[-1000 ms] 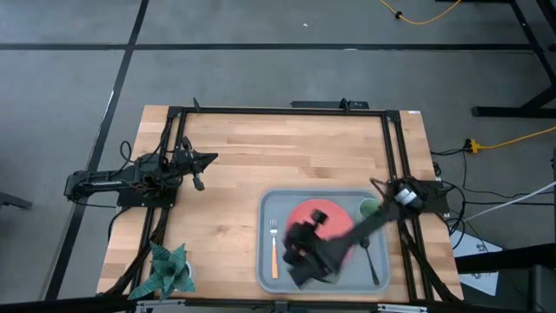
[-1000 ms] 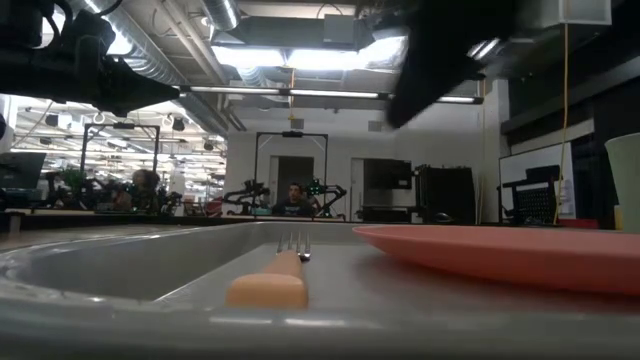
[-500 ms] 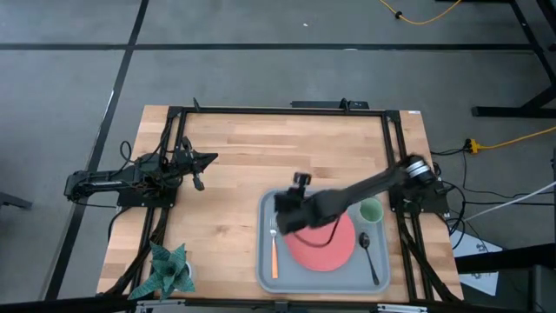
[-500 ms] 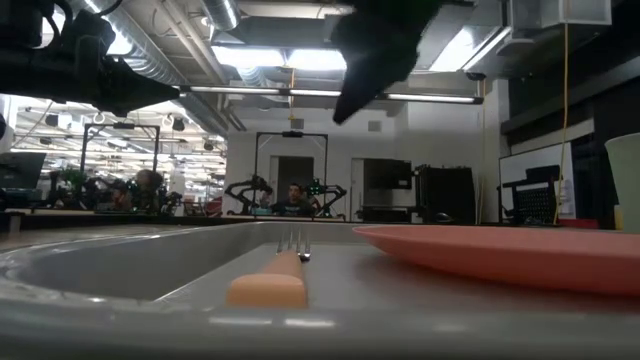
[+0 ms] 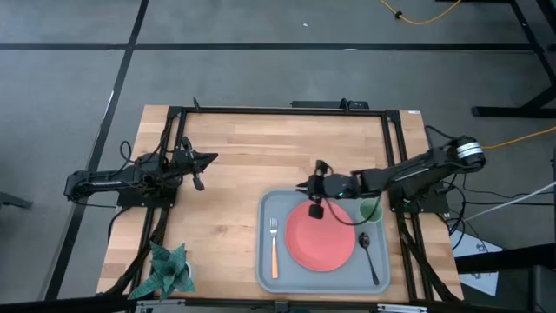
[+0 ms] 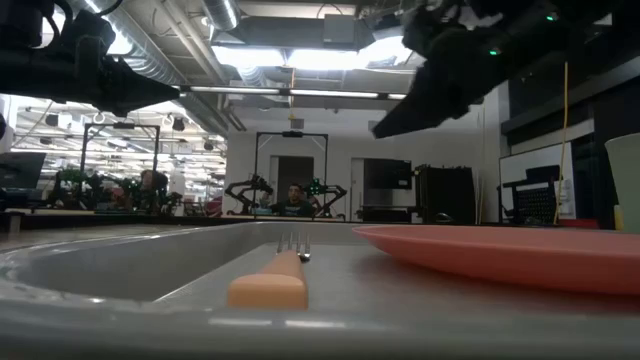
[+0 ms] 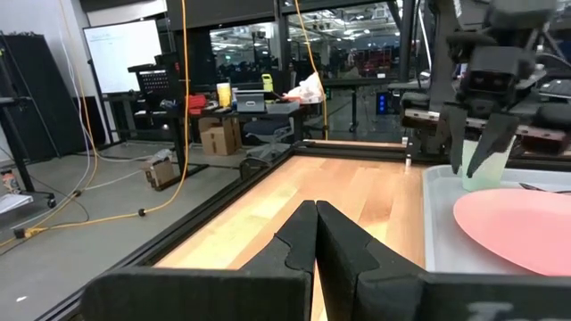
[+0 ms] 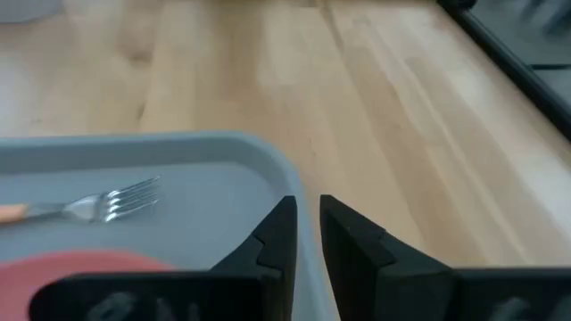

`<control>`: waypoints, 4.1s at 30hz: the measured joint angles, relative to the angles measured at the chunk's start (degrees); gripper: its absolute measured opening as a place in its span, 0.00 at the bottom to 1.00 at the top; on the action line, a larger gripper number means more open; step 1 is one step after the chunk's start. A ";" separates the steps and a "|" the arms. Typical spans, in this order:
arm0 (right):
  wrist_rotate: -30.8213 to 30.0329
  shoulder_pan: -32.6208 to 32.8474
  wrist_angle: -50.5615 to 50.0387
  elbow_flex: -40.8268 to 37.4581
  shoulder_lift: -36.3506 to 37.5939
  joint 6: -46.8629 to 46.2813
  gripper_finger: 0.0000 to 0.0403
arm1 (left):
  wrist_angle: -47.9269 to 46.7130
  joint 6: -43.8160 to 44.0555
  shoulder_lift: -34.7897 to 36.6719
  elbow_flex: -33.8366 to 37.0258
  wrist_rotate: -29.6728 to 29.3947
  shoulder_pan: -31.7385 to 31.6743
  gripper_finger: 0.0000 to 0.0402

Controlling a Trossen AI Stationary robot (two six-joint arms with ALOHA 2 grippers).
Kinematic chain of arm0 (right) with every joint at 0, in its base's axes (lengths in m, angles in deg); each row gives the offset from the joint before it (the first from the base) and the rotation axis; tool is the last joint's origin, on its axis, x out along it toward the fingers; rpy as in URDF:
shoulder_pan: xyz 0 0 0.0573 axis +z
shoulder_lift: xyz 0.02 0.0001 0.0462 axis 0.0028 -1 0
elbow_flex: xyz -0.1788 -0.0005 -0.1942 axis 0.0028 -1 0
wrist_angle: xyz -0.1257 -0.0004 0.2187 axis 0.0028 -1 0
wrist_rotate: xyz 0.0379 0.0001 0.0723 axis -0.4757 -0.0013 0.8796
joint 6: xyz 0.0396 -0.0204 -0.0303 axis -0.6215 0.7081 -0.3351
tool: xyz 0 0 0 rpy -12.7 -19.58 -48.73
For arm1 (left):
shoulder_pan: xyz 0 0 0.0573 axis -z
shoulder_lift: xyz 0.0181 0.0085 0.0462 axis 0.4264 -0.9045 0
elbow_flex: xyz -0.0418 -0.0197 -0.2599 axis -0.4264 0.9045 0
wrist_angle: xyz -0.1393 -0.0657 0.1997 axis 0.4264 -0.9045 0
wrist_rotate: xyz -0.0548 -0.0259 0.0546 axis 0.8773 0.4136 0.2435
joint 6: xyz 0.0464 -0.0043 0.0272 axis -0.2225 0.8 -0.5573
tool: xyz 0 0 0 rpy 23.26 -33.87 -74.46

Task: Pick and place plate/cup/fork/spoon on tray
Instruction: Return to Home Position

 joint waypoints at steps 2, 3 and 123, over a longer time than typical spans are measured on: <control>1.76 -0.58 0.89 -2.93 3.46 -0.23 0.14 | 0.05 -0.01 0.00 -0.02 -0.03 -0.01 0.00; 2.16 -0.76 1.46 -4.35 5.40 -0.12 0.14 | -0.03 -0.01 -0.01 0.00 0.00 0.01 0.00; 5.77 8.11 -6.35 -40.98 83.55 6.79 0.14 | 0.36 -0.02 -0.02 -0.01 -0.59 0.88 0.00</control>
